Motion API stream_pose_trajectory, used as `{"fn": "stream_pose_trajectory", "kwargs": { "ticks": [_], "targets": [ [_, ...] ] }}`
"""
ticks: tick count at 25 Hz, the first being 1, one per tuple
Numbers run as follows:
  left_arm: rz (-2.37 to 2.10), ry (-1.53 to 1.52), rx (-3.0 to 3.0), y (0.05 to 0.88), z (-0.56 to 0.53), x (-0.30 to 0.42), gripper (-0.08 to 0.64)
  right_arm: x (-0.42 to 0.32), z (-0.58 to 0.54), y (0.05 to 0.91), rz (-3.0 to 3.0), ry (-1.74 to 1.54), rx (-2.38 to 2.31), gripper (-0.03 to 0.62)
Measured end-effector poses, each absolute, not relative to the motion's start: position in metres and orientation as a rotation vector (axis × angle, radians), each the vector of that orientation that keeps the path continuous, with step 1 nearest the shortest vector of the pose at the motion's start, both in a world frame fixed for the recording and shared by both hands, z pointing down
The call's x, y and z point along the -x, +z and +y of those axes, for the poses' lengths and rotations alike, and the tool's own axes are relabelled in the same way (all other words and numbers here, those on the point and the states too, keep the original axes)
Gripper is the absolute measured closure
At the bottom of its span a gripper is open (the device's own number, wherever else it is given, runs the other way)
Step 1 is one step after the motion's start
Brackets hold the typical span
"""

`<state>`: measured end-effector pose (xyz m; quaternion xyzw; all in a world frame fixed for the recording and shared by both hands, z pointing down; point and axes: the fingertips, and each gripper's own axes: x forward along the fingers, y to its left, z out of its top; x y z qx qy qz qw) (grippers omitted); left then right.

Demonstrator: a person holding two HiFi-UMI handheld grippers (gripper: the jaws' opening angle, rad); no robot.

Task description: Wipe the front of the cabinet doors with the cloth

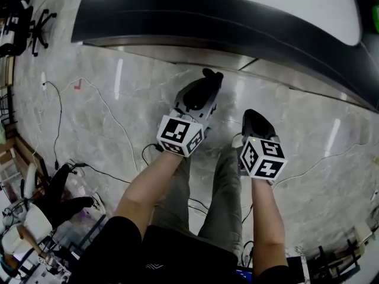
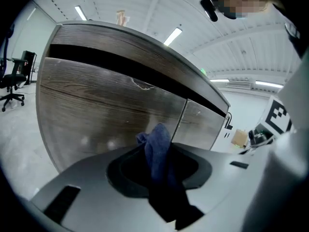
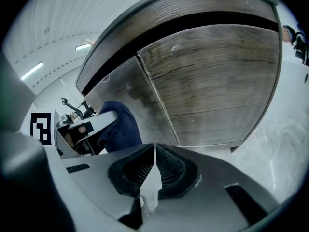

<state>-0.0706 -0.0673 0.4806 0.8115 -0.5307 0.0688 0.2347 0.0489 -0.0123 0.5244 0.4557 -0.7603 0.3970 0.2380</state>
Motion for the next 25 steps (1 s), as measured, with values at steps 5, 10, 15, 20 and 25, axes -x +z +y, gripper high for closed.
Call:
{"fn": "stream_pose_trajectory", "kwargs": {
  "ticks": [5,10,15,20,25],
  "targets": [
    [-1.499,0.212,-2.178,0.491,-0.055,0.123,0.437,0.001,-0.007,0.528,-2.100,1.070,-1.179,0.554],
    [-1.544,0.211,-2.138,0.501,-0.044,0.170,0.437,0.047,0.004,0.536,-2.113,1.053,-1.102,0.554],
    [-1.596,0.190,-2.095,0.513,-0.038,0.214,0.437,0.091,0.008,0.545,-2.127,1.032,-1.031,0.554],
    [-1.645,0.180,-2.045,0.531,-0.043,0.252,0.437,0.123,0.003,0.551,-2.126,0.998,-0.985,0.554],
    [-1.691,0.189,-2.018,0.537,-0.049,0.279,0.437,0.142,0.002,0.552,-2.122,0.990,-0.974,0.554]
  ]
}}
